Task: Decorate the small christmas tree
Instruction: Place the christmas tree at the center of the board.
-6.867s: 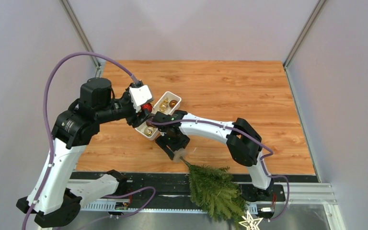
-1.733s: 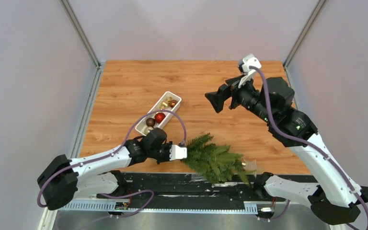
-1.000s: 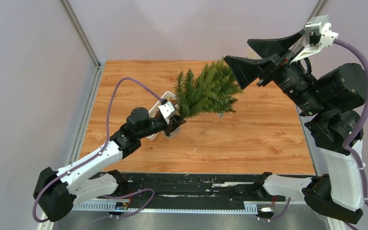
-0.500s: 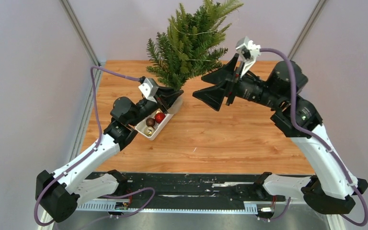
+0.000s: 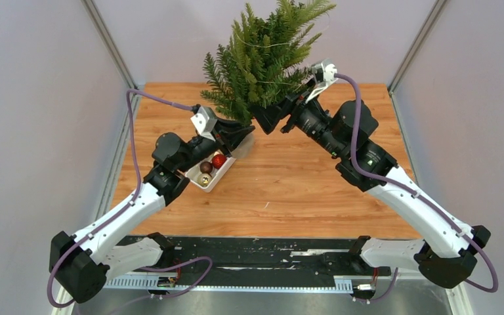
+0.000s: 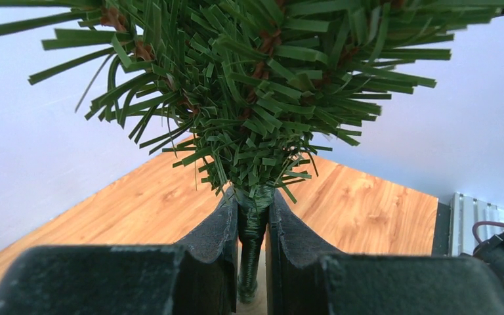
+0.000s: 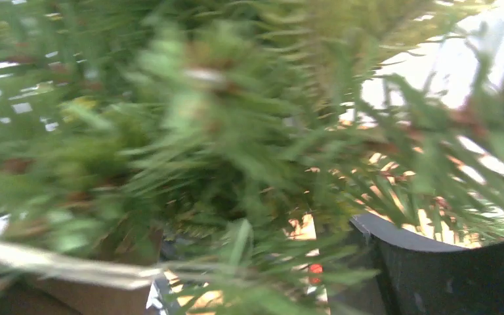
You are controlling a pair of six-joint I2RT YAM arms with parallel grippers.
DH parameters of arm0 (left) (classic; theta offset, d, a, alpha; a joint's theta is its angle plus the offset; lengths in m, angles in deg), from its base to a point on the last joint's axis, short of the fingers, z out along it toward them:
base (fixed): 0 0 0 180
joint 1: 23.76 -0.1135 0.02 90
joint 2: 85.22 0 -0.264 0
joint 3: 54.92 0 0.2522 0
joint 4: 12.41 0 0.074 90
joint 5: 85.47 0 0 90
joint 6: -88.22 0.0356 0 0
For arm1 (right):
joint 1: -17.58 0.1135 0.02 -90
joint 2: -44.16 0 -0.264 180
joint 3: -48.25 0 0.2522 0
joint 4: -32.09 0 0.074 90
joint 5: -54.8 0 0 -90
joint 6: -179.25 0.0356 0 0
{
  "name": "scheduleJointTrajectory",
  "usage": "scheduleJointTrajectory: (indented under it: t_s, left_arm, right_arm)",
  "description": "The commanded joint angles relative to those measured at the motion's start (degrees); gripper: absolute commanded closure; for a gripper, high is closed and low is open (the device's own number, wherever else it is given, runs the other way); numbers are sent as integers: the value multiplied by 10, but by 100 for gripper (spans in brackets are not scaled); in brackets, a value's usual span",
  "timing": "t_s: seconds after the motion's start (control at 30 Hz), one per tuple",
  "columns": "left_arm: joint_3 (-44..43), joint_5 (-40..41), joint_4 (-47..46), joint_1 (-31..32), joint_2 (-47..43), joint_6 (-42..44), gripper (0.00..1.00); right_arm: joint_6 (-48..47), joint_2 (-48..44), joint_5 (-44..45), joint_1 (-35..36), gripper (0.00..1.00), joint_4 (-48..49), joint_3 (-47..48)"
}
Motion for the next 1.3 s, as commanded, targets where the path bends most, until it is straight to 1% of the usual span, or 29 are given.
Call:
scheduleJointTrajectory:
  t_s: [0.0,0.1,0.2,0.27,0.4,0.47,0.53,0.63,0.7,0.73,0.8,0.9,0.97,1.07,1.1,1.13,1.17,1.2,1.23,1.27]
  left_arm:
    - [-24,0,-99,14,-7,-13,100]
    - [-21,-5,-113,25,-4,-9,100]
    - [-14,-6,-115,31,-1,-12,100]
    - [-9,-4,-114,31,1,-12,100]
    - [2,-11,-117,31,-1,-10,100]
    - [6,-16,-117,31,-2,-6,100]
    - [10,-18,-116,31,-3,0,100]
    - [14,-17,-112,32,-6,7,100]
    - [17,-16,-108,32,-8,12,100]
    - [18,-17,-106,31,-9,17,100]
    - [22,-17,-102,31,-11,26,100]
    - [30,-11,-97,31,-17,52,100]
    - [36,-12,-95,31,-20,72,100]
    - [47,-13,-87,32,-22,94,100]
    - [49,-6,-85,32,-23,101,98]
    - [54,-1,-84,31,-23,104,92]
    - [56,11,-84,31,-26,106,76]
    - [60,9,-85,30,-28,109,69]
    - [63,5,-84,30,-30,118,57]
    - [67,-4,-81,30,-33,125,52]
  right_arm:
    - [27,5,124,19,23,135,-31]
    - [24,25,164,36,23,148,-26]
    - [21,45,144,41,22,165,-11]
    - [20,58,129,42,23,163,1]
    - [14,69,119,43,31,149,6]
    - [-17,78,90,43,31,153,6]
    - [-37,91,69,42,38,149,7]
    - [-43,97,52,42,52,158,-4]
    - [-50,98,40,43,59,163,-6]
    - [-54,98,17,42,63,163,-7]
    - [-56,95,7,38,73,164,-20]
    - [-56,76,4,28,77,182,-59]
    - [-66,64,-2,24,83,198,-86]
    - [-96,53,-20,24,96,212,-115]
    - [-106,50,-27,24,99,221,-126]
    - [-114,45,-35,25,100,234,-140]
    - [-120,40,-38,25,100,251,-157]
    - [-126,33,-37,25,100,269,-173]
    - [-131,26,-32,25,100,285,-188]
    - [-138,20,-26,24,100,300,-202]
